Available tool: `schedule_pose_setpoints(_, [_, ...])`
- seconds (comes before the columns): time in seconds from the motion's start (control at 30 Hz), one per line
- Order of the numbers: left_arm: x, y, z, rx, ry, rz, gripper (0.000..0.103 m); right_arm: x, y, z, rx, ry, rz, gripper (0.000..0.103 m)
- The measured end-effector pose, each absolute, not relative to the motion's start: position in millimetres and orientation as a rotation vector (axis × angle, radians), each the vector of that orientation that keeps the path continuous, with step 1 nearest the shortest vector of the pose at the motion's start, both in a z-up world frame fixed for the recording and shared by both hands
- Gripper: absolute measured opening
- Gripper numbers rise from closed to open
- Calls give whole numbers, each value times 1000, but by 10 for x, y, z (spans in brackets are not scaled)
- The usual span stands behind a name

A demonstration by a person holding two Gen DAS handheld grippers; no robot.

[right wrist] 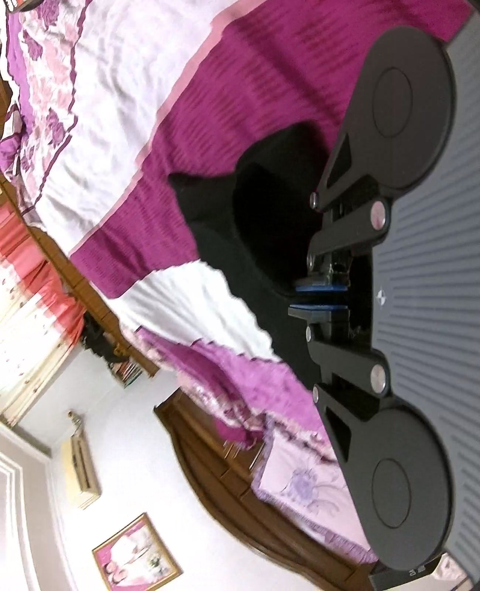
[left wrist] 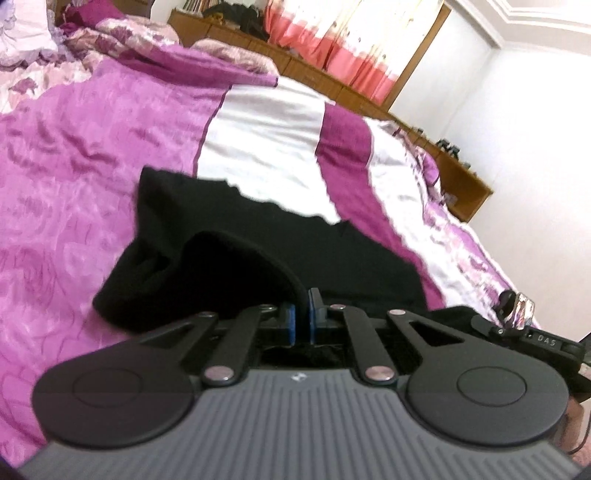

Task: Fold small clothes

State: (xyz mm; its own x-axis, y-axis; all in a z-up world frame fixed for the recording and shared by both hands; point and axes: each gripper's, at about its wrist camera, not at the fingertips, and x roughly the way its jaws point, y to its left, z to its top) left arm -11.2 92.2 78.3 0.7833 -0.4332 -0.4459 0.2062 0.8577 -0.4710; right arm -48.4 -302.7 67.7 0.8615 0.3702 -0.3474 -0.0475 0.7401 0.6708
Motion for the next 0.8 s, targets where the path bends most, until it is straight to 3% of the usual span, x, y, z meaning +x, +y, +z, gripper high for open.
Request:
schedule_pose_setpoints(0.53, [388,952,1303,-393,386,-247,7,114,-3009,1216,646,296,239,6])
schedule_pose_setpoints(0.8, [969,947,1292,-337,377,-173,7,820,-2987,1311,597,271,174,6])
